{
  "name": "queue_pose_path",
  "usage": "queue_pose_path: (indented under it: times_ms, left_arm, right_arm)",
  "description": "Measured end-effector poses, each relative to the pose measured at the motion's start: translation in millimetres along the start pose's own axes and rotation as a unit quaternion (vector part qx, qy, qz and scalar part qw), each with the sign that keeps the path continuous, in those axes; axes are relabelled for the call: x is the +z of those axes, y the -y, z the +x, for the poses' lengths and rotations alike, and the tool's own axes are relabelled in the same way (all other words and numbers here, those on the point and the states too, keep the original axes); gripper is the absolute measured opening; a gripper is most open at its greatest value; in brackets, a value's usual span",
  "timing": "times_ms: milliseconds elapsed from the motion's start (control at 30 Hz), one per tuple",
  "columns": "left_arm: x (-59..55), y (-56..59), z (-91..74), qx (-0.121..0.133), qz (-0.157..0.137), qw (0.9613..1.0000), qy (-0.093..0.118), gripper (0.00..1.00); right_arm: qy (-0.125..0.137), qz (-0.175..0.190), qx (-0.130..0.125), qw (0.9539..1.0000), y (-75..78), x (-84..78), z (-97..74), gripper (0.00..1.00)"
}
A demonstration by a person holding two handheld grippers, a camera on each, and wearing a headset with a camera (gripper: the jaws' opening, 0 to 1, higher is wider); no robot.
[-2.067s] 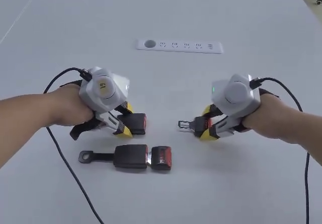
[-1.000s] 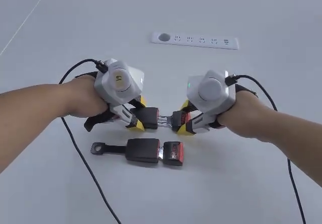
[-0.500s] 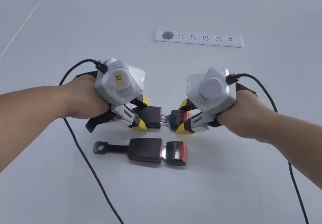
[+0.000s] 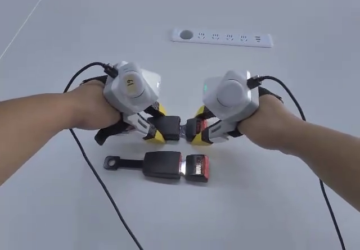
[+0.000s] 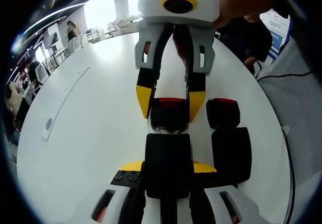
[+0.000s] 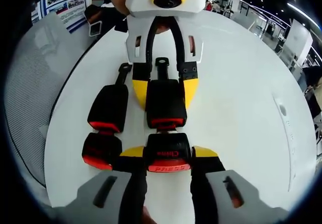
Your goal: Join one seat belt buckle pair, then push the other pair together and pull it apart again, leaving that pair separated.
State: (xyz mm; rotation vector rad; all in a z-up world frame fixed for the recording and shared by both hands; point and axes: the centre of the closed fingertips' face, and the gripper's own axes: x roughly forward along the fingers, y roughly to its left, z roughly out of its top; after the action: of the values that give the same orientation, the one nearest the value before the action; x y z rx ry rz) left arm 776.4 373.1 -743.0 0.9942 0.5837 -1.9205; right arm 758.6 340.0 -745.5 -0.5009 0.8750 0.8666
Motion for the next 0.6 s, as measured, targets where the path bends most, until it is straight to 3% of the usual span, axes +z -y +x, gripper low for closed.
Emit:
queue_pose_path:
  times_ms: [200,300,600]
  left_arm:
    - [-0.5,1.1,-0.4,0.001,-0.002,1.0000,0.004,0.32]
    - [-0.9,1.4,-0.6,0.002,-0.003,1.0000,0.007,0.32]
    - [-0.8,2.0,-0.5,0.002,-0.004,1.0000,0.006,0.32]
  right_arm:
    - [-0.006,-0.004,-0.004,1.0000,-1.7,3.3,1.6,0.30]
    - [-0.022,-0.010,-0.008,0.9997,-1.6,3.7,2.7,0.30]
    - [-0.020,-0.008,-0.004,0.9998,-1.1,1.5,2.0,0.30]
